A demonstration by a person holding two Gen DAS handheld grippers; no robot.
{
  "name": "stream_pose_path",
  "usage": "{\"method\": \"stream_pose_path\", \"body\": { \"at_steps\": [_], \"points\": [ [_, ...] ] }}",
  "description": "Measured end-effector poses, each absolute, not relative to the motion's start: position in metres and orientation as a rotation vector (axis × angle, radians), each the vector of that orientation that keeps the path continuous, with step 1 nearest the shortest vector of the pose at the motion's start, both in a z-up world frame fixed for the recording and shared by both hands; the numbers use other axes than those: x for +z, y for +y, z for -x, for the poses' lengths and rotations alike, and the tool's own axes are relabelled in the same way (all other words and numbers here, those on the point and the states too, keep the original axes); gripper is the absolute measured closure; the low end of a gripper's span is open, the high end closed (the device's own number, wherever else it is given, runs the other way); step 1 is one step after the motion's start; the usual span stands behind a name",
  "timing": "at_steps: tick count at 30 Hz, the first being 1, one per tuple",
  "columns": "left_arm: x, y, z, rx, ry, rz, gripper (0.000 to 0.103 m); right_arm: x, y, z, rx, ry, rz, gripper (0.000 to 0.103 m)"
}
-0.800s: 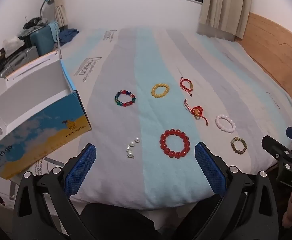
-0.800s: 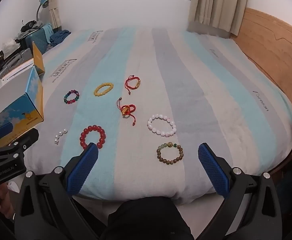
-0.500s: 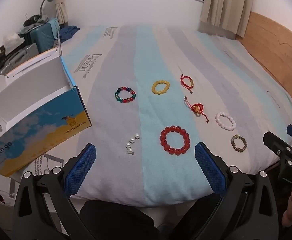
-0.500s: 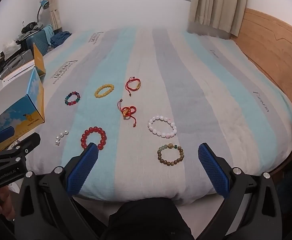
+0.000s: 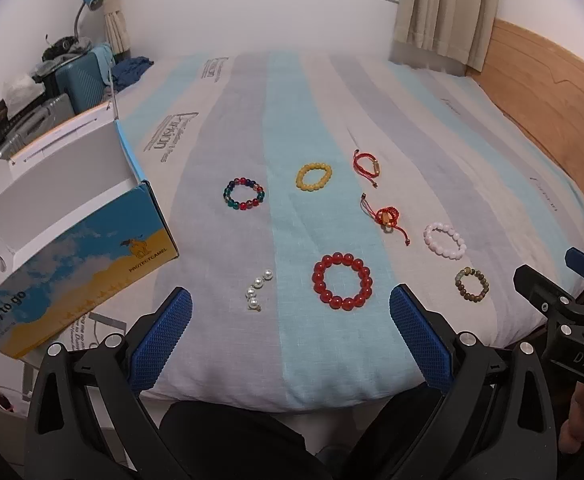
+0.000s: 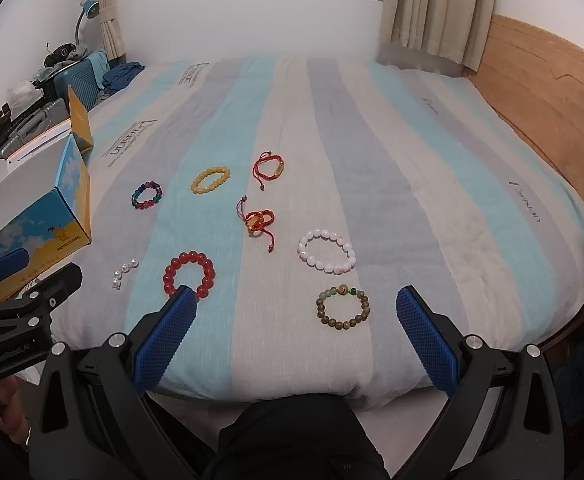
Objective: Organize jewelry
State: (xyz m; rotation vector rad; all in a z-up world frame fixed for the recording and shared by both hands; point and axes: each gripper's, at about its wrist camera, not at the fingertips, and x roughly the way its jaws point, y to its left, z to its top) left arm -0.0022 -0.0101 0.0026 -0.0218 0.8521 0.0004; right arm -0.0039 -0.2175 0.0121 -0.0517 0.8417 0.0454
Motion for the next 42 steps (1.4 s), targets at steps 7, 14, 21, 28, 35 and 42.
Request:
{"method": "stream_pose_path", "body": {
  "at_steps": [7, 14, 21, 28, 35, 42],
  "points": [
    [0.0031, -0.0121, 0.0024, 0.001, 0.855, 0.02, 0.006, 0.0104, -0.2172, 0.0036, 0.046, 0.842, 0.053, 0.007],
    [0.0032, -0.012, 0.0027, -0.001, 0.856, 0.024, 0.006, 0.0111, -0.217, 0.0042, 0.049, 0.841, 0.049, 0.007],
    [0.0035, -0.0134, 0.0039, 0.005, 0.85, 0.02, 0.006, 0.0111, -0.2171, 0.006, 0.051, 0.835, 0.044, 0.007],
    [0.0037, -0.0144, 0.0049, 0.01, 0.852, 0.013, 0.006, 0.0122, -0.218, 0.0069, 0.057, 0.831, 0.039, 0.007],
    [0.0049, -0.0139, 0.0061, 0.009, 0.854, 0.013, 0.006, 0.0138, -0.2176, 0.0072, 0.058, 0.833, 0.037, 0.007],
    [0.0047, -0.0138, 0.006, 0.01, 0.855, 0.013, 0.006, 0.0136, -0.218, 0.0073, 0.057, 0.833, 0.039, 0.007]
  ]
}}
